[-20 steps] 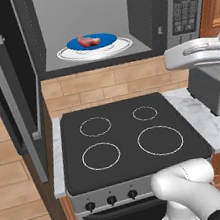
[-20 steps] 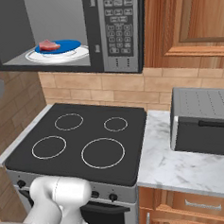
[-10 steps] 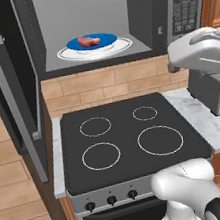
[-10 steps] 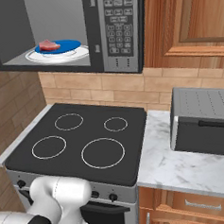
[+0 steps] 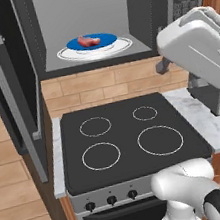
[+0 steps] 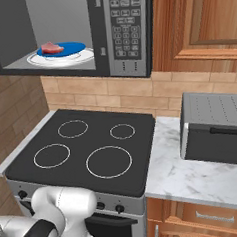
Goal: Transport the steak from the fridge to the microwave and turn on the microwave.
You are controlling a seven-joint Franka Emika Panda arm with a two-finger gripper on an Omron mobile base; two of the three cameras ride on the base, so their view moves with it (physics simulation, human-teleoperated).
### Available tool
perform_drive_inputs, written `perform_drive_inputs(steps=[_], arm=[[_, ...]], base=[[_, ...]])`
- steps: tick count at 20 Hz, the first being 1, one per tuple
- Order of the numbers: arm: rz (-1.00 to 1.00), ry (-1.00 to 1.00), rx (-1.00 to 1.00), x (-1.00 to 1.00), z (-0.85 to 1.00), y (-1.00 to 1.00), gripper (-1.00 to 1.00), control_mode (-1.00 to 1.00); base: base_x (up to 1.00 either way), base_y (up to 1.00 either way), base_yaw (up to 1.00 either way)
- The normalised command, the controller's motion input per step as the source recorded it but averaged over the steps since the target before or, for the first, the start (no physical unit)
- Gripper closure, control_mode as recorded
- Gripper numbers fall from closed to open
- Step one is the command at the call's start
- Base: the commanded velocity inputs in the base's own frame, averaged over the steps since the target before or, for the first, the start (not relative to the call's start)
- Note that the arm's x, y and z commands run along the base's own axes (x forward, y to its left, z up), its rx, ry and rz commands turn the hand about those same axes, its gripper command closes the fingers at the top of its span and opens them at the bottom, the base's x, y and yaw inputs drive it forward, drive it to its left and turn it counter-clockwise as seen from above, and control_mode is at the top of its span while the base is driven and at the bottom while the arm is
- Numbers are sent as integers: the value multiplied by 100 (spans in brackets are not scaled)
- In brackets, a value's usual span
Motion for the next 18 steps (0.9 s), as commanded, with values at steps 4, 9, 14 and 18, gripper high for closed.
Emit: perform_drive_inputs(steps=[4, 9, 14, 18], arm=[[0, 2, 15, -21, -29, 28, -100, -100], [-5, -16, 6, -3, -45, 40, -100, -100], [-12, -16, 2, 12, -26, 38, -100, -100], [-11, -1, 8, 7, -1, 30, -100, -100]], base=[[0, 0, 0], [0, 0, 0], [0, 0, 0], [0, 0, 0]])
